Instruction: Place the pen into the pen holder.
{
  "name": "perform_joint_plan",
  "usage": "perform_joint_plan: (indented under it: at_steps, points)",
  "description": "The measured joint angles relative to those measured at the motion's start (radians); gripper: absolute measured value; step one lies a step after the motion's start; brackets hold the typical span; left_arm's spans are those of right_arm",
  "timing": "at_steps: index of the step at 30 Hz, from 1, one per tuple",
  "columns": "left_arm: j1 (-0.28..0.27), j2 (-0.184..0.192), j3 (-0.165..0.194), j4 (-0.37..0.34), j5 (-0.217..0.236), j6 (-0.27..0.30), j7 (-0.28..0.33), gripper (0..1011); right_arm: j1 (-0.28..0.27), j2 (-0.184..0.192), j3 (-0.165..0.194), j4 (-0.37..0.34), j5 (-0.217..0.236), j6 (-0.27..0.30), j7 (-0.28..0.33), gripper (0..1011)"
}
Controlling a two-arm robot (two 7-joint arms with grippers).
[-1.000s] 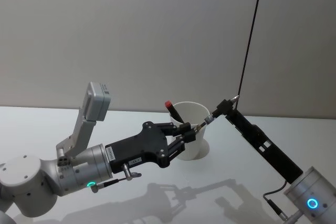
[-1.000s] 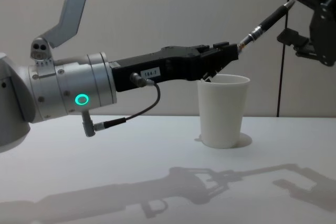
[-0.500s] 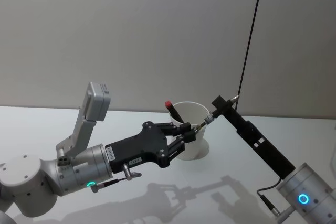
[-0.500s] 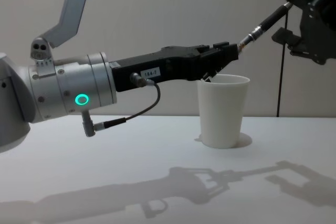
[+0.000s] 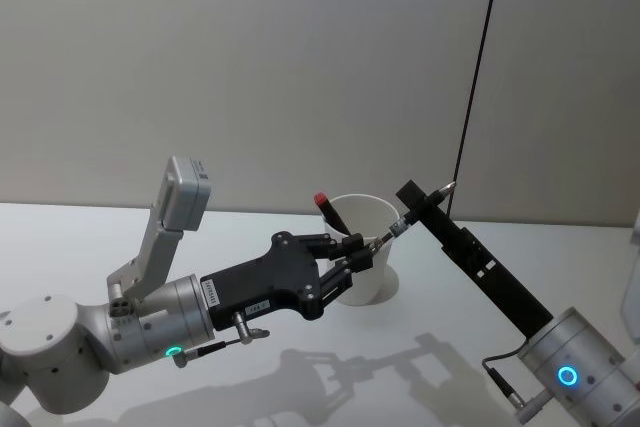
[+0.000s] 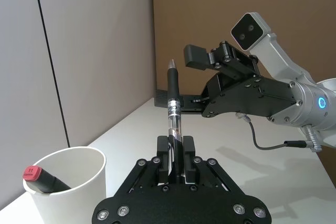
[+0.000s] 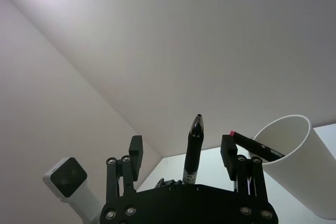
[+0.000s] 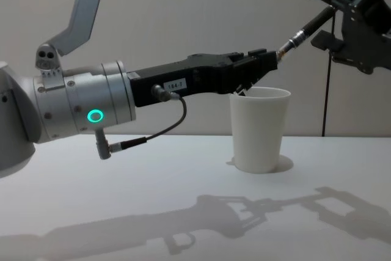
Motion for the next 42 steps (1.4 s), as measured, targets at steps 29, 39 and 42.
perform_joint_plan:
  at_steps: [29,39,42]
  points:
    - [0.0,0.0,0.0,0.0,0.0,0.0,0.0,168,0.003,-0.001,-0.009,-0.002,-0.007,-0.009,-0.013,134]
    - [0.0,0.0,0.0,0.0,0.0,0.0,0.0,168,0.003,-0.001,-0.01,-0.002,-0.008,-0.009,-0.013,132]
    - [0.0,0.0,0.0,0.0,0.0,0.0,0.0,181,0.003,-0.001,-0.01,-0.002,-0.008,-0.009,-0.013,132]
